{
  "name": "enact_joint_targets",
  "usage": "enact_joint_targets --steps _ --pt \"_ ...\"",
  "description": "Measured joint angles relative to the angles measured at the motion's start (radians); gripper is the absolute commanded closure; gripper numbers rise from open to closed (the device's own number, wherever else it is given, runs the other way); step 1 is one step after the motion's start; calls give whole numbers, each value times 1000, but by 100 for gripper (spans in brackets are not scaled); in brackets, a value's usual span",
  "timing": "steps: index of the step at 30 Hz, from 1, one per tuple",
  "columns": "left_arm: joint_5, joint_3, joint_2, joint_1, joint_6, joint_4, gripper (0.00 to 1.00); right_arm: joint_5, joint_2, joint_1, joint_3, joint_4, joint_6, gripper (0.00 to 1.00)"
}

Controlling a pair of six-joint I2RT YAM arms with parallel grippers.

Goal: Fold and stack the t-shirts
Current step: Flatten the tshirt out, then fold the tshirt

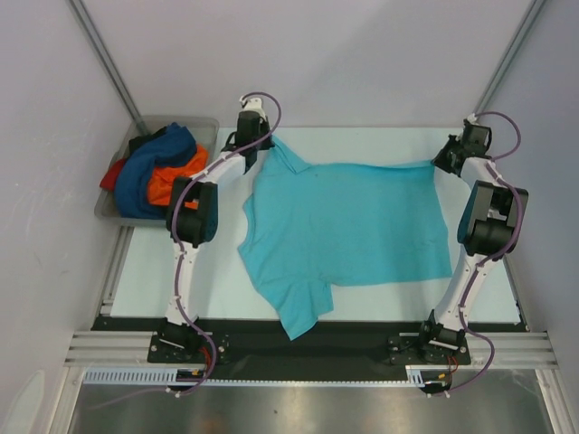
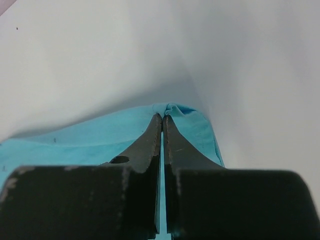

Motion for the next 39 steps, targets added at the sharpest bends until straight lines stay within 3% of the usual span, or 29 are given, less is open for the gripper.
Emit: enact_joint_targets --steps 9,17,25,39 --pt "70 -10 -18 -3 -130 -200 100 -35 56 -19 165 -190 35 100" --pt "103 -108 -186 -6 -238 -399 100 -53 56 -39 220 -375 63 100" --pt "125 -271 -414 -8 -263 -469 99 -74 56 -71 256 -500 66 100" --pt "213 -506 -623 -24 -288 -563 100 -96 57 -89 302 -549 64 100"
